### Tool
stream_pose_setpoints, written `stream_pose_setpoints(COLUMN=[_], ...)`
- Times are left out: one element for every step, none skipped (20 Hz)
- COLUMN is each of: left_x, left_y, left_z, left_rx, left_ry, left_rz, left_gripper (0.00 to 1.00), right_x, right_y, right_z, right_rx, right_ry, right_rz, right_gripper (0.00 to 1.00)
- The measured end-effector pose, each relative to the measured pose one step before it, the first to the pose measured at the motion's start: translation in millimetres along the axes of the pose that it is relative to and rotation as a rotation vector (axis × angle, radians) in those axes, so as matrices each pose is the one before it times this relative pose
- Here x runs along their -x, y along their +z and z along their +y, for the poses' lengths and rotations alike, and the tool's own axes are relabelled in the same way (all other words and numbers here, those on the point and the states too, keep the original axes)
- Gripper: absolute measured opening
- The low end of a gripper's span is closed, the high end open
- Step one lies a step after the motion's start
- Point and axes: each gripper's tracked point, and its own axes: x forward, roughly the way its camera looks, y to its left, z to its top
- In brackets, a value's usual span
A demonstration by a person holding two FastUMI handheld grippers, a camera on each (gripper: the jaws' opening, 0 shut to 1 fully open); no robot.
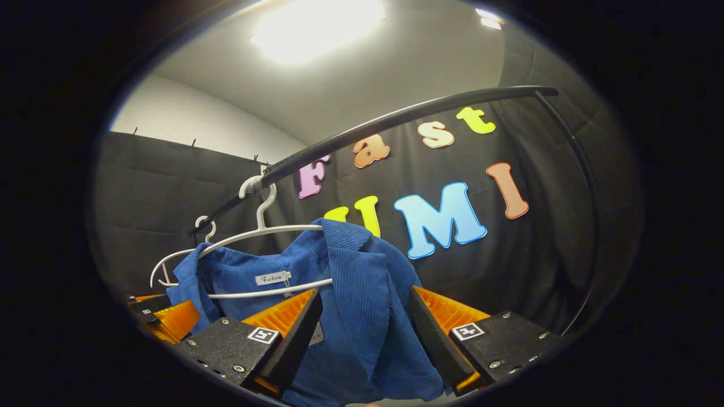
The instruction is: Grasp the clothes on the hanger with both hands and then place them into the laundry hamper below.
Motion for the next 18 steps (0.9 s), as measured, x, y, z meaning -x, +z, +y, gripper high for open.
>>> stream_pose_setpoints(left_x=[-1.98, -3.09, -6.03, -4.43, -5.67, -4.44, -2.55, -3.31, -3.43, -2.93, -2.83, -2.87, -1.08, -0.93, -1.35, -0.86, 0.58, -0.36], left_y=[-3.47, -2.46, -6.04, -4.01, -2.42, 0.42, -2.1, -2.75, -1.94, -1.64, -3.61, -0.71, -1.72, -1.56, -0.19, -0.89, -0.73, 0.67], left_z=[-1.11, -0.76, 0.72, 0.09, 1.08, 0.18, 0.04, 0.11, -0.45, -0.61, -0.4, -0.94, 0.6, 0.31, 0.38, 0.13, 0.59, 1.63], left_rx=[0.0065, 0.0048, 0.0003, -0.00372, -0.00218, 0.00214, 0.00276, 0.00039, -0.00263, -0.00537, -0.00783, -0.00886, -0.00843, -0.00651, -0.00458, -0.00492, -0.00558, -0.00234], left_ry=[0.00206, 0.00447, 0.00645, 0.00805, 0.00993, 0.00573, 0.00442, 0.00421, 0.00596, 0.00496, 0.00413, 0.00512, 0.00533, 0.00479, 0.00579, 0.00305, 0.00442, 0.01005], left_rz=[0.00307, 0.00485, 0.00689, 0.00632, -0.00161, -0.00583, -0.00095, 0.00244, 0.00336, 0.00348, 0.00439, 0.00225, 0.00353, 0.00422, 0.00158, 0.00423, 0.00139, -0.00367], left_gripper=[0.9, 0.96, 0.96, 0.9, 0.9, 0.9, 0.9, 0.96, 0.96, 0.9, 0.9, 0.9, 0.96, 0.96, 0.9, 0.87, 0.84, 0.81], right_x=[-6.44, -6.64, -5.64, -5.83, -3.9, -6.0, -5.34, -4.38, -5.47, -4.84, -4.22, -3.63, -3.4, -1.65, -1.82, -0.69, -0.68, 0.14], right_y=[-1.36, -1.36, -1.93, -1.03, -1.67, -2.35, -2.36, -2.5, -2.8, -3.72, -3.37, -3.01, -2.32, -1.63, -0.96, 0.21, 1.18, -0.07], right_z=[-0.83, 0.41, 2.48, 2.15, 2.11, -0.53, -1.6, -2.14, -1.21, 0.14, -1.33, -0.76, -2.14, -0.01, 0.23, -0.09, 0.0, 1.03], right_rx=[-0.00124, -0.00071, 0.00025, -0.00002, 0.00229, 0.00762, 0.01189, 0.01015, 0.00464, 0.00155, 0.00047, -0.00082, -0.00189, -0.00405, -0.00473, -0.00351, -0.00195, 0.00015], right_ry=[0.00865, 0.00958, 0.01267, 0.01717, 0.0135, 0.00378, -0.00485, -0.01036, -0.00607, -0.00356, -0.00166, -0.0026, -0.00481, 0.0006, 0.00299, 0.00103, 0.00521, 0.00651], right_rz=[-0.00114, 0.0001, -0.00102, -0.00352, 0.00001, 0.00067, 0.0012, 0.00202, 0.00288, 0.00703, 0.00788, 0.00536, 0.00432, 0.00297, 0.00034, -0.00251, -0.00368, -0.00084], right_gripper=[0.95, 0.95, 0.95, 0.95, 0.95, 0.95, 0.95, 0.95, 0.95, 0.95, 0.95, 0.95, 0.95, 0.95, 0.95, 0.95, 0.94, 0.9])
